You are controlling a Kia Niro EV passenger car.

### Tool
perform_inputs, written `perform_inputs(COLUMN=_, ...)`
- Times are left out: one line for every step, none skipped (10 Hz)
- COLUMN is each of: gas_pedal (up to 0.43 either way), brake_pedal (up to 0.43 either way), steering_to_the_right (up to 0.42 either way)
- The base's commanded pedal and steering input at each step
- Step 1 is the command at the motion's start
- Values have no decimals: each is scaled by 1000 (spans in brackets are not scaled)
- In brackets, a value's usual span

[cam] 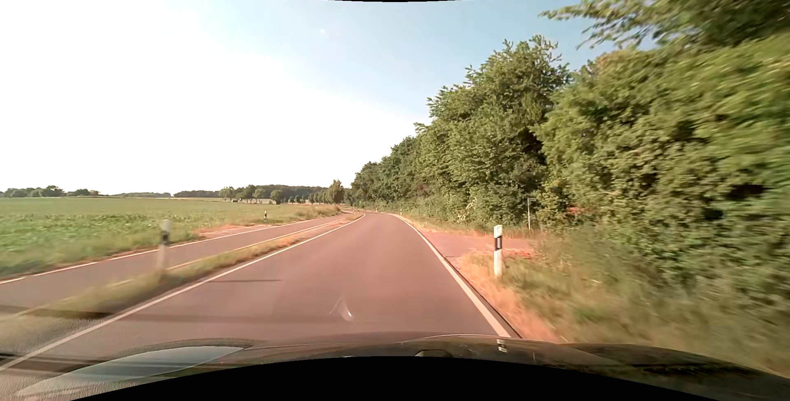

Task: Follow the waypoints while adhering to traffic rules and regulations

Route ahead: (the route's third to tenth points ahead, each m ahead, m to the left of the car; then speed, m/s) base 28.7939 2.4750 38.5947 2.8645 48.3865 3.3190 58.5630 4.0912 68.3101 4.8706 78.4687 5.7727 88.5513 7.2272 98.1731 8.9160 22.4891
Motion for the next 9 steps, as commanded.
perform_inputs(gas_pedal=287, brake_pedal=0, steering_to_the_right=-10)
perform_inputs(gas_pedal=287, brake_pedal=0, steering_to_the_right=-12)
perform_inputs(gas_pedal=299, brake_pedal=0, steering_to_the_right=-9)
perform_inputs(gas_pedal=311, brake_pedal=0, steering_to_the_right=-8)
perform_inputs(gas_pedal=319, brake_pedal=0, steering_to_the_right=-8)
perform_inputs(gas_pedal=319, brake_pedal=0, steering_to_the_right=-8)
perform_inputs(gas_pedal=311, brake_pedal=0, steering_to_the_right=-11)
perform_inputs(gas_pedal=311, brake_pedal=0, steering_to_the_right=-14)
perform_inputs(gas_pedal=287, brake_pedal=0, steering_to_the_right=-14)
